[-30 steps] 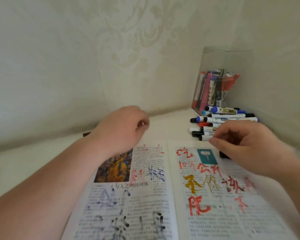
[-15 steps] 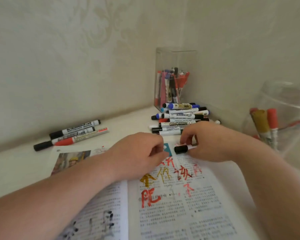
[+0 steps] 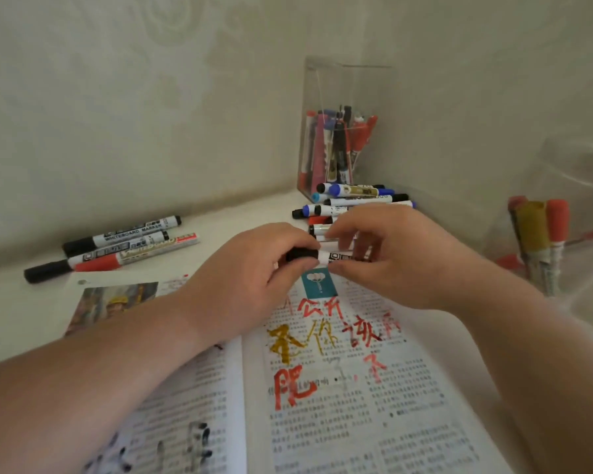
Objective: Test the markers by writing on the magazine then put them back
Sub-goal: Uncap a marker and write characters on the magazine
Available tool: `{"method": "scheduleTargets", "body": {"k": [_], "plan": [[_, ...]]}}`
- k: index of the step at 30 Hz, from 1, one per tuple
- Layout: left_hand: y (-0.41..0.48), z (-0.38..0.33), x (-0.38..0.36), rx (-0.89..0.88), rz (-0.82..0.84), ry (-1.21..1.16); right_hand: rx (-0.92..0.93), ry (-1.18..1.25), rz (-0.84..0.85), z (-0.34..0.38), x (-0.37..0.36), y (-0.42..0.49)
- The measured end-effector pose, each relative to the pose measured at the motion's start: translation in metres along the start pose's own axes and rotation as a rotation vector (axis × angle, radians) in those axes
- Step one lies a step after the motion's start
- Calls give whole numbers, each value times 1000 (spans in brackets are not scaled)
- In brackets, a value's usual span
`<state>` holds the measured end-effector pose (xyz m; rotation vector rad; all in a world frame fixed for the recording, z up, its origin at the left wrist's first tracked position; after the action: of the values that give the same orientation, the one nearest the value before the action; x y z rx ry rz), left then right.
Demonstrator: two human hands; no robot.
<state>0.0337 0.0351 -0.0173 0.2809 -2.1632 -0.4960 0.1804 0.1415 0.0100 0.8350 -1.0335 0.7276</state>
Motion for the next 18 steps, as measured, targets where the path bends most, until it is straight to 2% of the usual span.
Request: {"method": "scheduleTargets", "body": {"k": [2, 5, 7, 9, 11, 14, 16, 18], "plan": [[1, 1, 3, -14, 8, 66, -167, -60, 150, -12, 2, -1], [1, 3, 2, 19, 57, 142, -170, -71, 289, -17, -2, -3], [1, 2, 1, 29, 105, 186, -130, 77, 216, -11, -4, -2], [1, -2, -1, 4, 122, 183, -96, 214, 53, -4, -3, -1], [1, -6, -3, 25, 110, 108, -92, 313, -152, 2, 3, -1], [-1, -6, -9, 106, 92, -54, -177, 640, -369, 2, 7, -4], [-1, -6, -10, 105, 61, -163, -183, 824, -382, 3, 3, -4], [-2, -6, -7, 73, 8, -234, -139, 970, -302, 4, -7, -2]]}}
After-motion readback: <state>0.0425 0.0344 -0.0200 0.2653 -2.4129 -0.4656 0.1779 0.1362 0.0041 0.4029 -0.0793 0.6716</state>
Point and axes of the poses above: each hand's wrist, its own y-axis towards the middle knuckle, its own x-axis out of the back of the hand, z = x × y, the point moved 4 cm from there along y, towards the middle knuckle, and after that the axes turned 10 degrees about -y, right-handed, at the moved point
